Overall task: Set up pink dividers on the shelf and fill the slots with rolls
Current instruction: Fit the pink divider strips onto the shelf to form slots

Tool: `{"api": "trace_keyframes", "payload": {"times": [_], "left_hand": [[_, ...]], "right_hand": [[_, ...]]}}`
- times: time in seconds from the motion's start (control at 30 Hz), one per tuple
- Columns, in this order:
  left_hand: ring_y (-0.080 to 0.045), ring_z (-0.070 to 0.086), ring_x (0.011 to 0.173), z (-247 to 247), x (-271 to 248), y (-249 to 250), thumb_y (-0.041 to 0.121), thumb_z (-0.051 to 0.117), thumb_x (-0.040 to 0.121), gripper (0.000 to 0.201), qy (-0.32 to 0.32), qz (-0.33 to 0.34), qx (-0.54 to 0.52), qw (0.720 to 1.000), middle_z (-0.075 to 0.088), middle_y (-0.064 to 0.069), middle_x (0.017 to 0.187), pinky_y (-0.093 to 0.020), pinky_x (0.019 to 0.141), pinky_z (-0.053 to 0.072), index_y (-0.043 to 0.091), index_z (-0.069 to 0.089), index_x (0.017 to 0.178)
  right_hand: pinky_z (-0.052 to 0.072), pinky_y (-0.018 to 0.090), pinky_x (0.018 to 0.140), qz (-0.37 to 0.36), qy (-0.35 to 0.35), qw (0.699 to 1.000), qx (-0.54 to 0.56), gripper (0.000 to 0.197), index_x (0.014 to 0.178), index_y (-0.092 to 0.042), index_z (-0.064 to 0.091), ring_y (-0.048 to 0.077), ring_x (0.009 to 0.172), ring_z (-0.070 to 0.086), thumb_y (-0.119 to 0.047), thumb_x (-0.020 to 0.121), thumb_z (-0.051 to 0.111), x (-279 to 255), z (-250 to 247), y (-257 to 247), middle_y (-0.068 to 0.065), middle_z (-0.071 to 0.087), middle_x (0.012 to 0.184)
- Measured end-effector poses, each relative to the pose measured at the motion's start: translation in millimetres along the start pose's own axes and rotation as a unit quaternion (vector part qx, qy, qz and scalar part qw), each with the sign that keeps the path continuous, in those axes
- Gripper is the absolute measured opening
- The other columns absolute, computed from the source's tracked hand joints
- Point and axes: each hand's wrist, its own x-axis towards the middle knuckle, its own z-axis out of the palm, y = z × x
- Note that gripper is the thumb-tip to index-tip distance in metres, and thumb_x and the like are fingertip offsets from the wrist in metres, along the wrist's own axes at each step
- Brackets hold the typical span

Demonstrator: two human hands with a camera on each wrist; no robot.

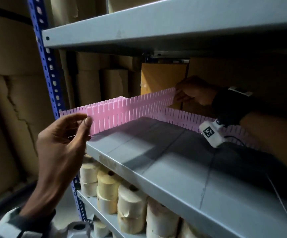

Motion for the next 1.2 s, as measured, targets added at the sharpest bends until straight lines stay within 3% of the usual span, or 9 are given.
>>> {"api": "trace_keyframes", "payload": {"times": [0.17,0.4,0.7,0.93,1.2], "left_hand": [[-0.012,0.071,0.073,15.7,4.2,-8.9,0.023,0.070,0.092,0.018,0.003,-0.005,0.028,1.000,0.073,0.001,0.089,-0.014,0.069,0.058,0.020,0.071,0.109],[-0.019,0.071,0.074,30.8,6.4,-17.5,0.021,0.070,0.091,0.019,0.027,-0.025,0.043,0.998,0.074,-0.005,0.089,-0.022,0.071,0.060,0.016,0.071,0.109],[-0.011,0.071,0.074,34.9,8.3,-29.4,0.022,0.069,0.091,0.021,0.039,-0.032,0.070,0.996,0.073,0.000,0.087,-0.010,0.068,0.056,0.017,0.071,0.111],[-0.013,0.071,0.074,37.6,7.6,-32.6,0.022,0.070,0.091,0.020,0.043,-0.036,0.070,0.996,0.074,-0.002,0.087,-0.011,0.068,0.056,0.017,0.071,0.110],[-0.011,0.072,0.076,40.4,8.2,-26.2,0.022,0.070,0.091,0.021,0.039,-0.030,0.077,0.996,0.073,-0.001,0.088,-0.010,0.068,0.056,0.018,0.069,0.111]], "right_hand": [[0.056,0.031,0.065,0.018,-0.014,0.999,0.025,0.024,0.104,-0.013,0.067,0.024,0.085,0.071,-0.033,0.095,0.062,32.1,6.3,6.3,0.011,0.075,0.096],[0.053,0.034,0.071,0.019,-0.024,0.999,0.019,0.020,0.097,-0.018,0.066,0.025,0.089,0.069,-0.037,0.095,0.063,61.2,15.9,9.2,0.010,0.073,0.095],[0.054,0.033,0.070,0.006,-0.033,0.999,0.008,0.021,0.096,-0.018,0.068,0.023,0.086,0.071,-0.039,0.094,0.065,81.0,25.3,19.1,0.006,0.075,0.086],[0.051,0.030,0.066,-0.006,-0.039,0.999,0.013,0.020,0.095,-0.018,0.068,0.023,0.084,0.071,-0.037,0.095,0.063,81.1,27.4,24.6,0.005,0.074,0.084],[0.053,0.034,0.075,-0.005,-0.049,0.998,0.028,0.021,0.102,-0.016,0.067,0.026,0.091,0.070,-0.035,0.095,0.063,78.3,22.7,22.9,0.010,0.074,0.095]]}}
